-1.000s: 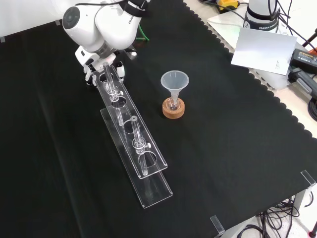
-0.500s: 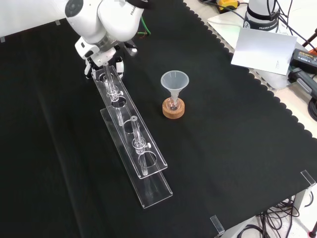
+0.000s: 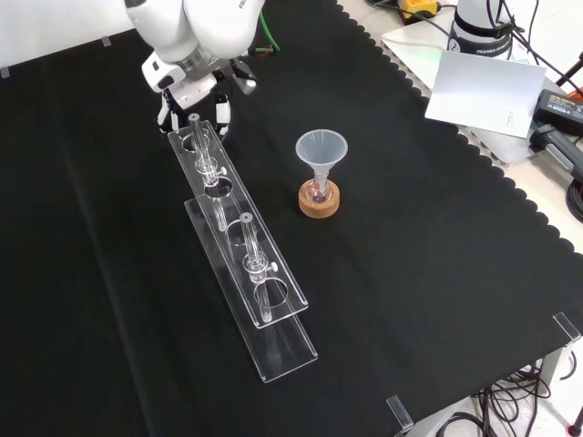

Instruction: Pick up the weighing funnel.

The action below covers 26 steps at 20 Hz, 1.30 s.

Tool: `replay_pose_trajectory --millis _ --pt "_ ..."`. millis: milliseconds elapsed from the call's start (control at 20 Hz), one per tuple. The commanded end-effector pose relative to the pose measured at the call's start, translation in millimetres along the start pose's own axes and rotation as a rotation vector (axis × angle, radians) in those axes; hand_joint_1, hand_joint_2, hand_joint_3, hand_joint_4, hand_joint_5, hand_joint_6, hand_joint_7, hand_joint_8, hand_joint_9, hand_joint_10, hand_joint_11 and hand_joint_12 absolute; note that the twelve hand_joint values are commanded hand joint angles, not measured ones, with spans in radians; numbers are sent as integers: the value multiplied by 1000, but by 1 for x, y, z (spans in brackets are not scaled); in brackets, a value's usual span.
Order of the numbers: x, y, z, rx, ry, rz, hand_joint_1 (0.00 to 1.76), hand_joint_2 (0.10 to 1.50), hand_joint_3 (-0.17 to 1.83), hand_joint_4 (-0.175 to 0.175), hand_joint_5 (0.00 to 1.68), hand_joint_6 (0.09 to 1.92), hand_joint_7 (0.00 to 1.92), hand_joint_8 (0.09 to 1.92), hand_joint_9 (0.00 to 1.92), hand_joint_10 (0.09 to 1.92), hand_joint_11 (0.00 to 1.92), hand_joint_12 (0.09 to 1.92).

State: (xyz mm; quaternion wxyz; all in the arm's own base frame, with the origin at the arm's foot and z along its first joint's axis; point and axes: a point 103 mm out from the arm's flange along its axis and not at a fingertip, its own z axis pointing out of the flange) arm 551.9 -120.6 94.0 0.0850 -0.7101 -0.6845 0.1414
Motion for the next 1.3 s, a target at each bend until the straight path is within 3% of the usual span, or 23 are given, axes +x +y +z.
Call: replay_pose_trajectory --millis 50,1300 --pt "-8 -13 -11 -34 56 15 1149 673 530 175 1429 323 635 679 1121 260 1029 909" --pt "4 -120 -79 -125 -43 72 1150 676 523 175 1434 311 643 678 1141 243 1045 900"
